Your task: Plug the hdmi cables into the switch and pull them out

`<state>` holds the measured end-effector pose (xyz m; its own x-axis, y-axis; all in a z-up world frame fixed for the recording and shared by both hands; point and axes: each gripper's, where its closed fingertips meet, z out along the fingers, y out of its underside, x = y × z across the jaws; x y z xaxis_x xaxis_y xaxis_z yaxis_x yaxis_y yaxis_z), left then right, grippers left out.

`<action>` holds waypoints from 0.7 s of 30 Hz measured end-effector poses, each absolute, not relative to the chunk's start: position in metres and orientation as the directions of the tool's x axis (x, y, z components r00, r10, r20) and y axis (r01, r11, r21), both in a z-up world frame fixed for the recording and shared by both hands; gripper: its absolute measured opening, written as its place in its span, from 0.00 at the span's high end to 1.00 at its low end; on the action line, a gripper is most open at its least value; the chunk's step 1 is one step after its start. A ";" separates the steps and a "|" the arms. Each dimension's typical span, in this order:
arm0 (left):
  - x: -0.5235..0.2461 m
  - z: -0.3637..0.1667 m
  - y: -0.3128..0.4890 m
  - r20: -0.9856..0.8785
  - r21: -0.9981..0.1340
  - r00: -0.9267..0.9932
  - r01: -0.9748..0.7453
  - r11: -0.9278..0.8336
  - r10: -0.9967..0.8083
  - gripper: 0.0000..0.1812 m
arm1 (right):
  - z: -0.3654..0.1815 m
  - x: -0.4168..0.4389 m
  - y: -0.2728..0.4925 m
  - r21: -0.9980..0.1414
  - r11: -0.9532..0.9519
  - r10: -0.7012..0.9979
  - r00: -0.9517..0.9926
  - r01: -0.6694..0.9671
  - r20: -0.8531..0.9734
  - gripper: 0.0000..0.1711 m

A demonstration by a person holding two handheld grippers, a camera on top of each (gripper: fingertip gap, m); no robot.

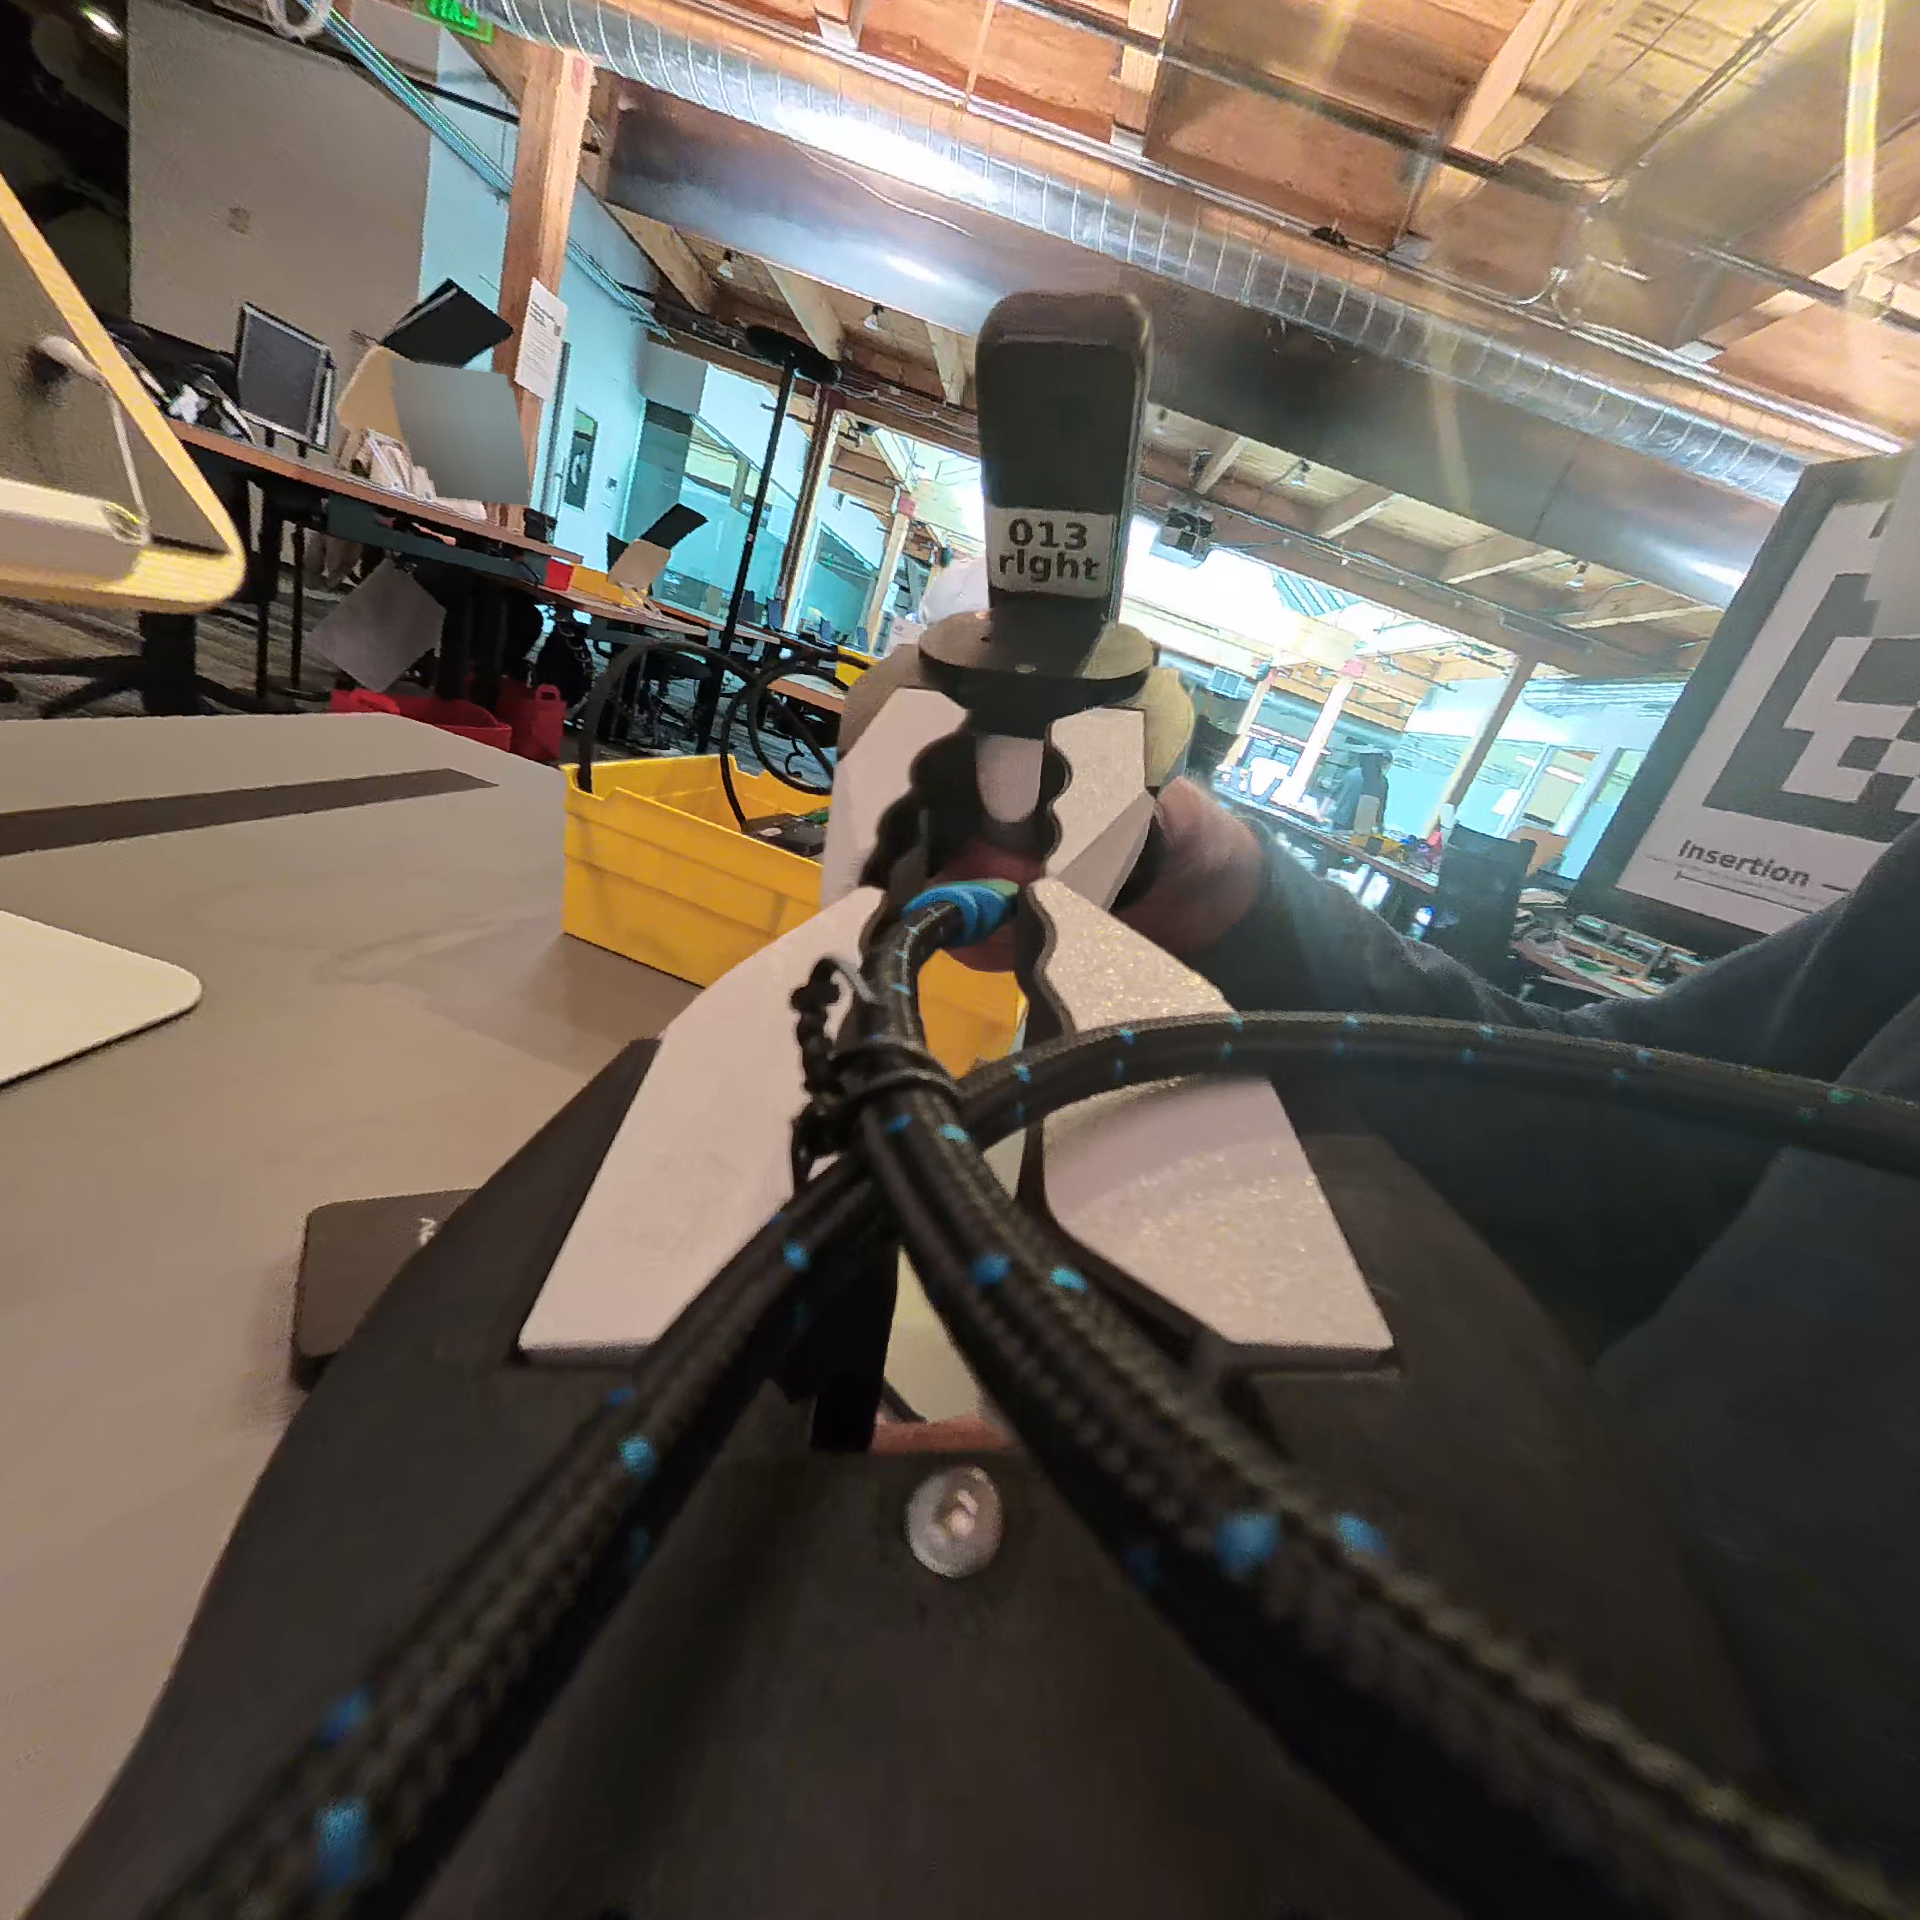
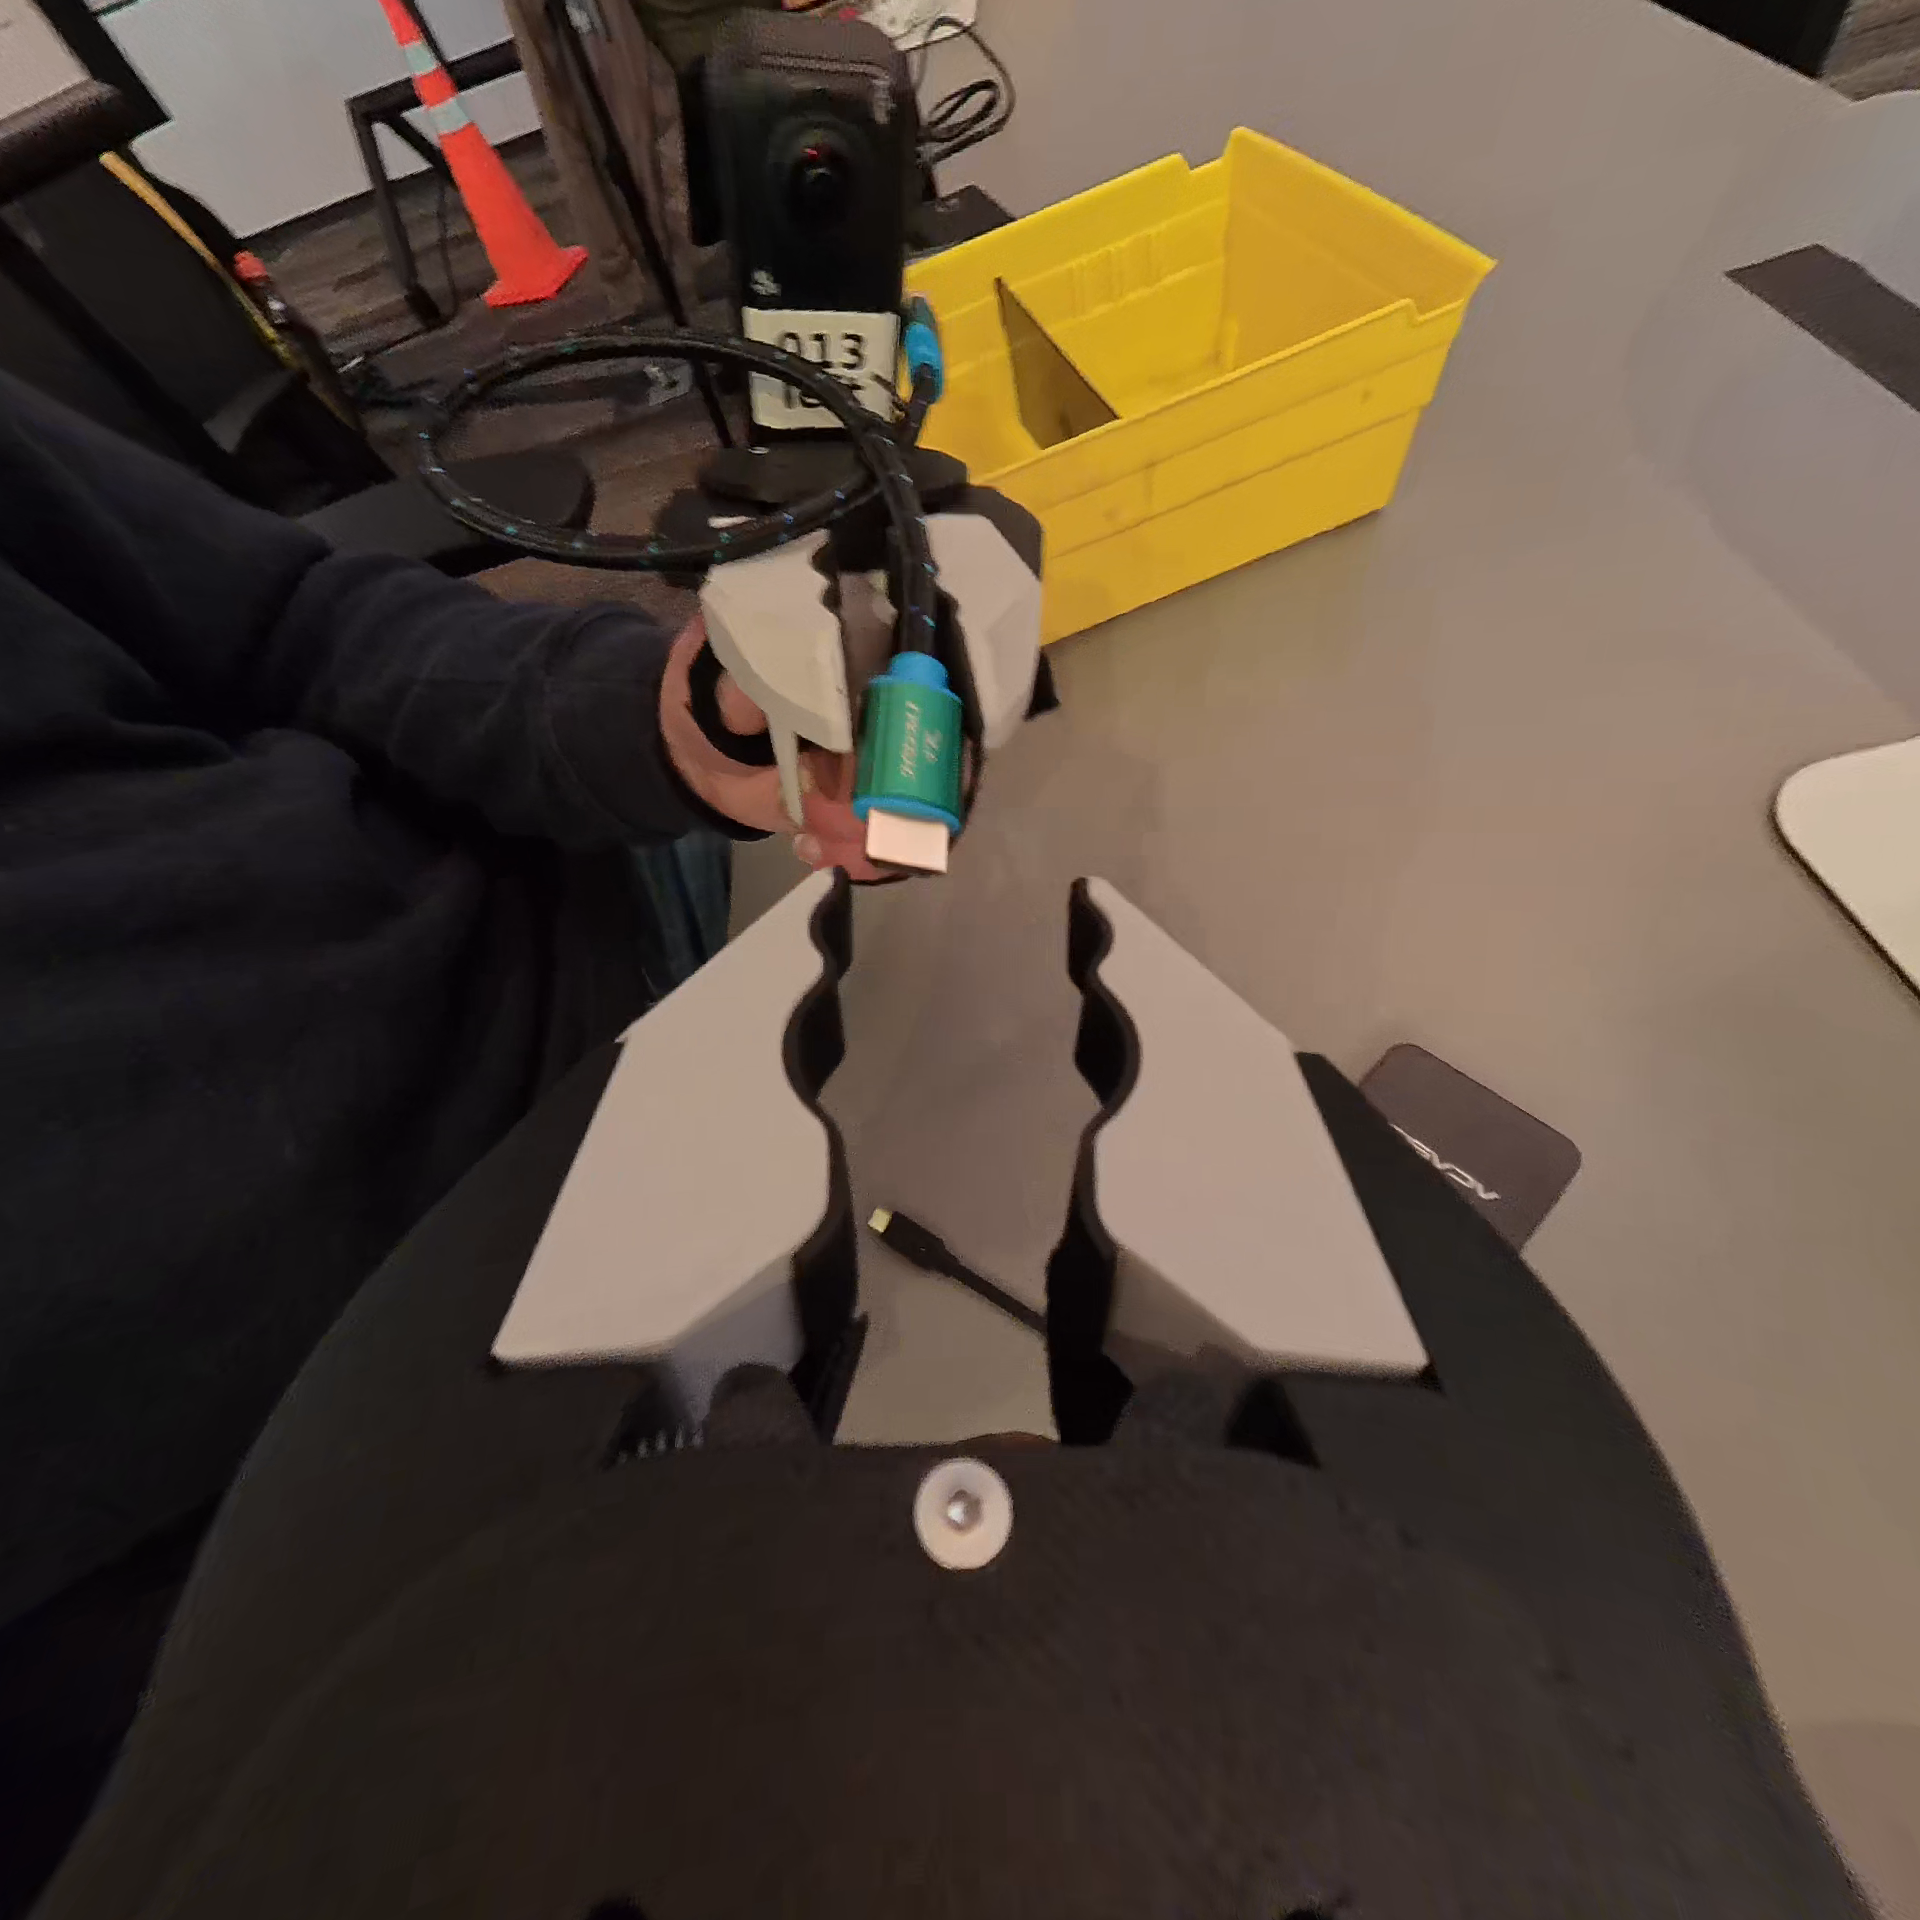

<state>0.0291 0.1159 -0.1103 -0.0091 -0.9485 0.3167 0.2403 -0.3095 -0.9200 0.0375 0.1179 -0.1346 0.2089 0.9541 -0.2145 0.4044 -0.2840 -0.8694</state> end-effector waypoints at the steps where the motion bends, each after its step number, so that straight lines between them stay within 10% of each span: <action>1: 0.027 -0.110 0.118 0.307 -0.925 0.007 0.238 -0.297 -0.952 0.88 | -0.137 0.041 0.123 -0.868 -0.288 0.950 0.236 0.405 -0.206 0.73; 21: -0.007 -0.119 0.142 0.274 -0.947 0.194 0.225 -0.230 -0.942 0.89 | -0.259 0.102 0.196 -0.395 -0.235 0.948 0.298 0.888 0.108 0.50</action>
<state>-0.0067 0.1424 -0.1189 0.1936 -0.9419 0.2744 0.2249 -0.2296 -0.9469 0.1015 0.1961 -0.2586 0.2982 0.9484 0.1075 0.8883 -0.2345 -0.3948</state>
